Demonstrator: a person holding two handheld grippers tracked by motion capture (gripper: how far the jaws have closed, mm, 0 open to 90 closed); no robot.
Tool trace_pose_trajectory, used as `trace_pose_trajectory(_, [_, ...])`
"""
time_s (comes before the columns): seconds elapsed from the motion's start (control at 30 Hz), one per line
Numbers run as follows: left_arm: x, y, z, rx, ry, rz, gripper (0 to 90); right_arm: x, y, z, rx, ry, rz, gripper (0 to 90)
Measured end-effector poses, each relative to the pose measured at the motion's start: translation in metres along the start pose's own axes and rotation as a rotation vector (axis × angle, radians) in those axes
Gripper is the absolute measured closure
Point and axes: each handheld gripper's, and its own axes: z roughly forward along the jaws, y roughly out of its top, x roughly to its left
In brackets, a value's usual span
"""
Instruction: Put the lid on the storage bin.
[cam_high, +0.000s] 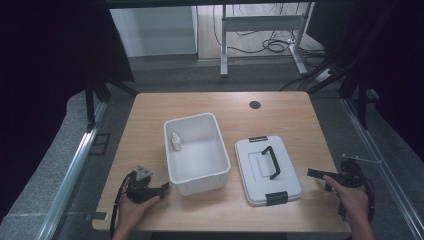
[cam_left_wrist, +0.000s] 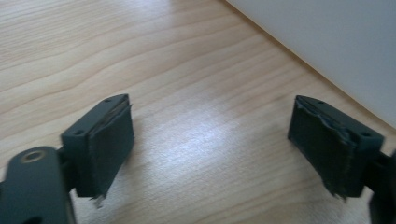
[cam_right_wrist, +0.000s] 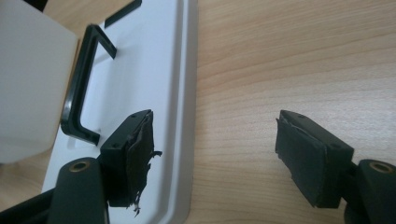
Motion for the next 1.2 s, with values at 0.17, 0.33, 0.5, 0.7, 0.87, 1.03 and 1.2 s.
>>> trace_pose_trajectory(0.17, [0.0,-0.001,-0.001,-0.001,0.006,-0.005,16.7,0.007,0.005,0.0,0.021,-0.016,-0.048,28.0])
trace_pose_trajectory(0.33, [0.001,-0.002,-0.002,-0.001,0.008,-0.007,16.8,0.017,0.003,0.0,0.019,-0.026,-0.052,28.1])
trace_pose_trajectory(0.5, [0.001,-0.002,-0.002,-0.001,0.008,-0.007,16.8,0.021,0.001,0.002,0.019,-0.039,-0.048,28.4])
trace_pose_trajectory(0.7, [0.001,-0.002,-0.002,-0.001,0.008,-0.009,16.7,0.015,-0.001,0.0,0.02,-0.037,-0.029,28.5])
trace_pose_trajectory(0.87, [0.001,-0.001,-0.001,-0.001,0.007,-0.007,16.5,0.016,0.001,-0.005,0.0,-0.026,-0.009,28.1])
trace_pose_trajectory(1.03, [0.001,-0.002,-0.002,0.001,0.006,-0.003,16.6,0.024,0.007,-0.005,0.003,-0.022,-0.008,28.1])
trace_pose_trajectory(1.2, [0.001,-0.002,-0.002,0.001,0.006,-0.003,16.6,0.05,0.016,-0.008,0.035,0.014,-0.048,28.4])
